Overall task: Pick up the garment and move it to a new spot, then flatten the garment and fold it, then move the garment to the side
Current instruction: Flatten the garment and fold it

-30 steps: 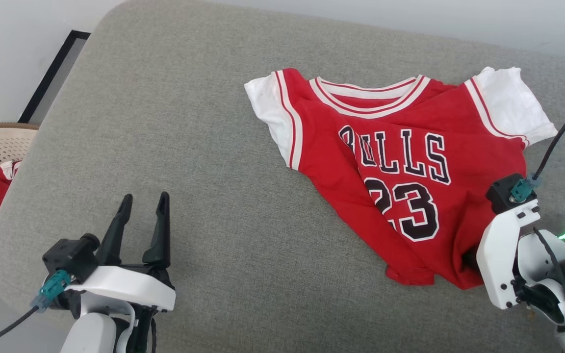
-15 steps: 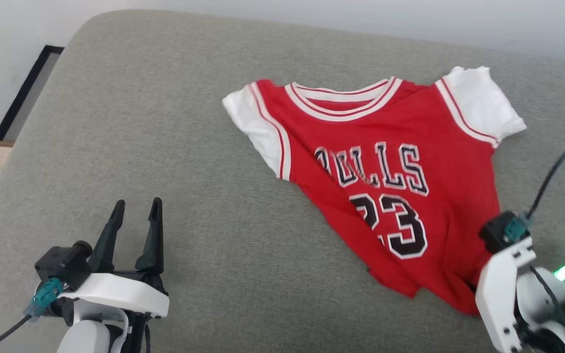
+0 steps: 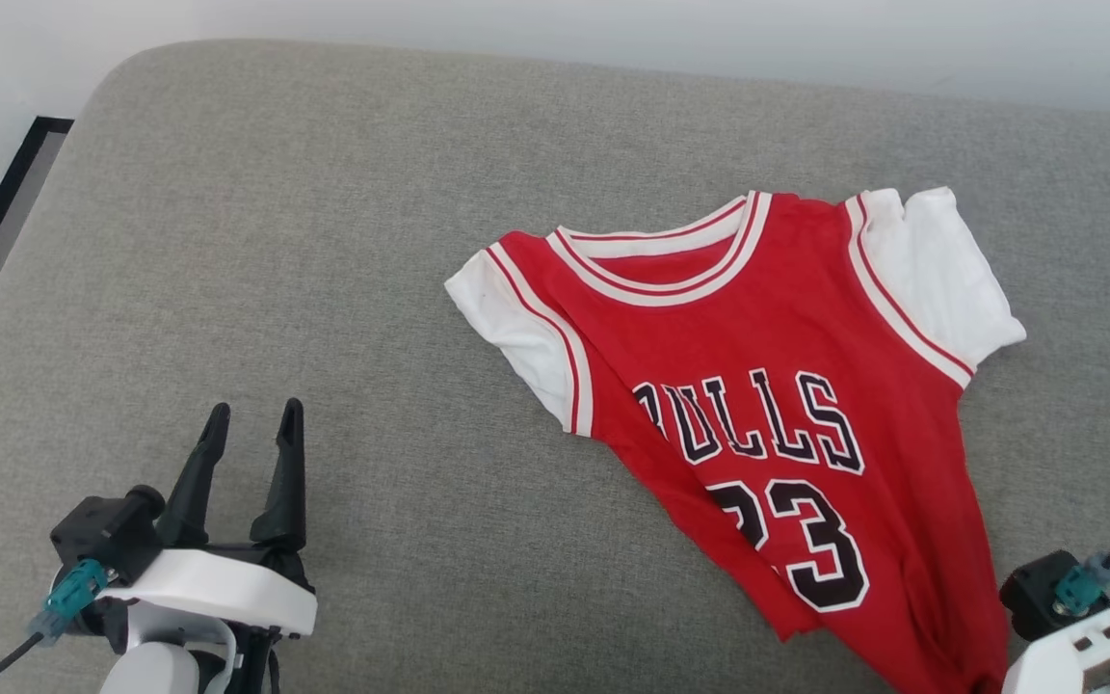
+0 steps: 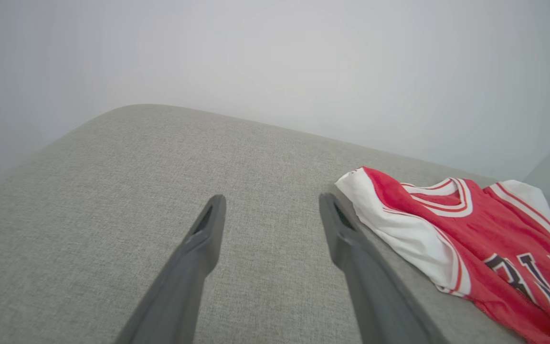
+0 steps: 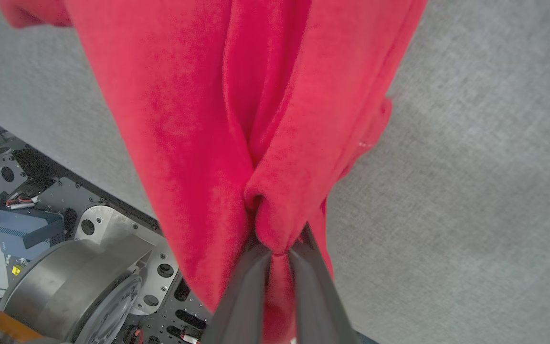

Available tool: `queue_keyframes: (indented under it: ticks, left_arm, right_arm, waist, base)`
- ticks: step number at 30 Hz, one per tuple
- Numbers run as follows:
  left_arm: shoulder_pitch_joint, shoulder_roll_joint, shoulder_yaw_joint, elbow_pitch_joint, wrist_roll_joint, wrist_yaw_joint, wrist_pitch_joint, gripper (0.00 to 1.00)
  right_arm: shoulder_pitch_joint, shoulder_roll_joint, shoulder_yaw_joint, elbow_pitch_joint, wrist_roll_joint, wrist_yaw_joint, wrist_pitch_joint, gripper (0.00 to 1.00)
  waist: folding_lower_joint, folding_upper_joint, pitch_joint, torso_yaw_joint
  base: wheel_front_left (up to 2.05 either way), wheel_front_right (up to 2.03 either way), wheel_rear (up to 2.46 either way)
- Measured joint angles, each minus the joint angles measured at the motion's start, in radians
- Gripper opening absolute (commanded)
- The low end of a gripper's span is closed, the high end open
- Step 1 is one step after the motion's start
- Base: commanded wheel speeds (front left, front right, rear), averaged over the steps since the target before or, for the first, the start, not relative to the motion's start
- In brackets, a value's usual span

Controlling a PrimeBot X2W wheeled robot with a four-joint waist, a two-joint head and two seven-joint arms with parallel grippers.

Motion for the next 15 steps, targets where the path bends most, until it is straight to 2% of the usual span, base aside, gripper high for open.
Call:
queue_keyframes:
  ticks: [2,3,4,5,10,13,15]
  left_arm:
    - [0.005,0.002,0.003,-0.001,-0.001,0.000,0.000,1.00]
    - [0.008,0.004,0.001,-0.002,-0.004,0.000,0.000,1.00]
    - [0.011,0.010,-0.008,-0.002,-0.006,0.000,0.000,1.00]
    - [0.011,0.021,-0.022,-0.002,-0.006,0.000,0.000,1.00]
    - [-0.044,0.131,-0.155,0.007,-0.030,0.000,0.000,1.00]
    - [-0.108,0.227,-0.299,0.034,-0.142,0.000,0.039,1.00]
    - [-0.171,0.306,-0.401,0.044,-0.228,0.000,0.115,1.00]
  right_arm:
    - [0.018,0.018,-0.019,-0.032,-0.002,0.000,-0.010,0.00]
    - [0.018,0.026,-0.027,-0.045,-0.006,0.000,-0.026,0.39]
    - [0.016,0.038,-0.041,-0.055,-0.014,0.000,-0.047,0.94]
    - [0.012,0.050,-0.053,-0.061,-0.023,0.000,-0.067,1.00]
    - [-0.023,0.099,-0.128,-0.090,-0.057,0.000,-0.146,1.00]
    - [-0.048,0.125,-0.185,-0.126,-0.079,0.000,-0.201,1.00]
    - [-0.092,0.150,-0.234,-0.151,-0.097,0.000,-0.269,1.00]
  waist:
    - [0.0000,0.0000,-0.001,-0.004]
    - [0.0000,0.0000,-0.002,-0.007]
    - [0.0000,0.0000,-0.002,-0.009]
    - [0.0000,0.0000,-0.002,-0.012]
    - [0.0000,0.0000,-0.002,-0.029]
    - [0.0000,0.0000,0.001,-0.045]
    - [0.0000,0.0000,0.006,-0.060]
  base:
    - [0.00,0.00,0.00]
    - [0.00,0.00,0.00]
    - [0.00,0.00,0.00]
    - [0.00,0.00,0.00]
    - [0.00,0.00,0.00]
    - [0.00,0.00,0.00]
    - [0.00,0.00,0.00]
